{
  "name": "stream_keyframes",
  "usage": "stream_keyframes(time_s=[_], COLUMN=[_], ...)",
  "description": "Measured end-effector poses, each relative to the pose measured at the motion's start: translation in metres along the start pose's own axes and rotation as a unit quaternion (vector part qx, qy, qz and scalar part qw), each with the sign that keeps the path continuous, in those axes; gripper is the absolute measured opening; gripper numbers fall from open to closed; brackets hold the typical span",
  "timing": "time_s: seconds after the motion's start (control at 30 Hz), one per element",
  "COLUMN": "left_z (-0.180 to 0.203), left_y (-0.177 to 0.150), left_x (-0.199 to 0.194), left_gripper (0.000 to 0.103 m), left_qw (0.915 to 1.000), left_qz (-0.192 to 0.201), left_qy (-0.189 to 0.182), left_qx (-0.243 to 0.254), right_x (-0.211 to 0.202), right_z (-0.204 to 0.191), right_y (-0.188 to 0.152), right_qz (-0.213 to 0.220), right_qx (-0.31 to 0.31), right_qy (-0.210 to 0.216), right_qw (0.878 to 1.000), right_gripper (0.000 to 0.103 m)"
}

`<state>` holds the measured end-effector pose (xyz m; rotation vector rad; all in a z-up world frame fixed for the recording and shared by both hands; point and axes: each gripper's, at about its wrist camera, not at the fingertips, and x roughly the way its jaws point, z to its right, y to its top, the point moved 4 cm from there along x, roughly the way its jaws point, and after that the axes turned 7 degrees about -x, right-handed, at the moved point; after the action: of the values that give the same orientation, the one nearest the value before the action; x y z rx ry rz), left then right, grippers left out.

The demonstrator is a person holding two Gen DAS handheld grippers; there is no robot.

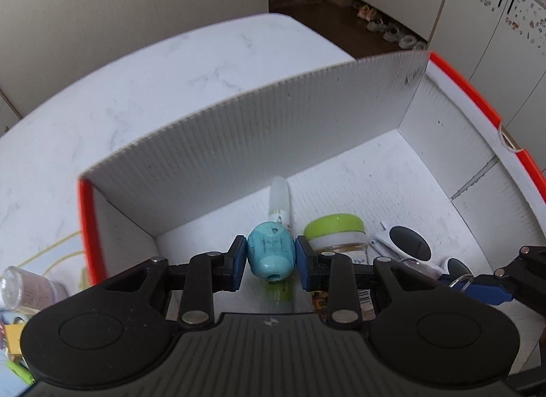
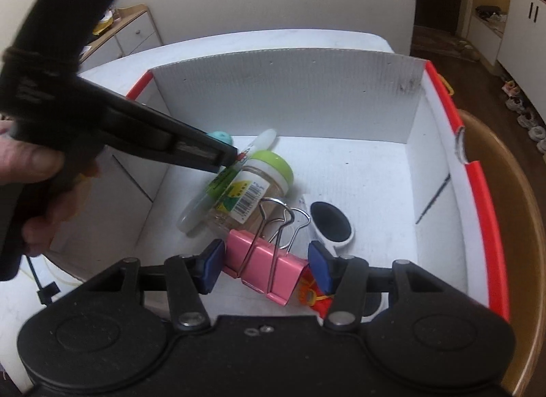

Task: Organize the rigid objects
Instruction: 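Carry the teal sharpener and pink binder clip over the red shoebox, then open the left gripper while the right gripper releases the clip into the box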

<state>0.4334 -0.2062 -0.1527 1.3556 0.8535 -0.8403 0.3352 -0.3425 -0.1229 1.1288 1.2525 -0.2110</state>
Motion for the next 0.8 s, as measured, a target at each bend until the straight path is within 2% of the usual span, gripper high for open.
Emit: stream_keyframes(time_s=[0.13,0.47,0.8], left_z=[0.002,0.001,-0.005], left_y=[0.001,0.003,-0.001], left_x=[0.008,0.009,-0.007], left_gripper=[0.03,0.03,0.03], left_qw=[0.9999,0.9997,0.9996], left_qz=[-0.016,-0.025,-0.012], left_qy=[0.004,0.002,-0.018], left_qx=[-0.003,-0.006,-0.018], right_x=[0.005,0.01,-0.003], right_z=[0.001,0.007,0.007], right_y=[0.0,0.001,-0.003], right_qz=[-0.007,-0.014,-0.002], right_qx=[-0.001,0.011,0.022], right_qy=[0.004,0.007,0.009], right_qw=[1.0,1.0,1.0], right_gripper=[0.053,0.054,0.061])
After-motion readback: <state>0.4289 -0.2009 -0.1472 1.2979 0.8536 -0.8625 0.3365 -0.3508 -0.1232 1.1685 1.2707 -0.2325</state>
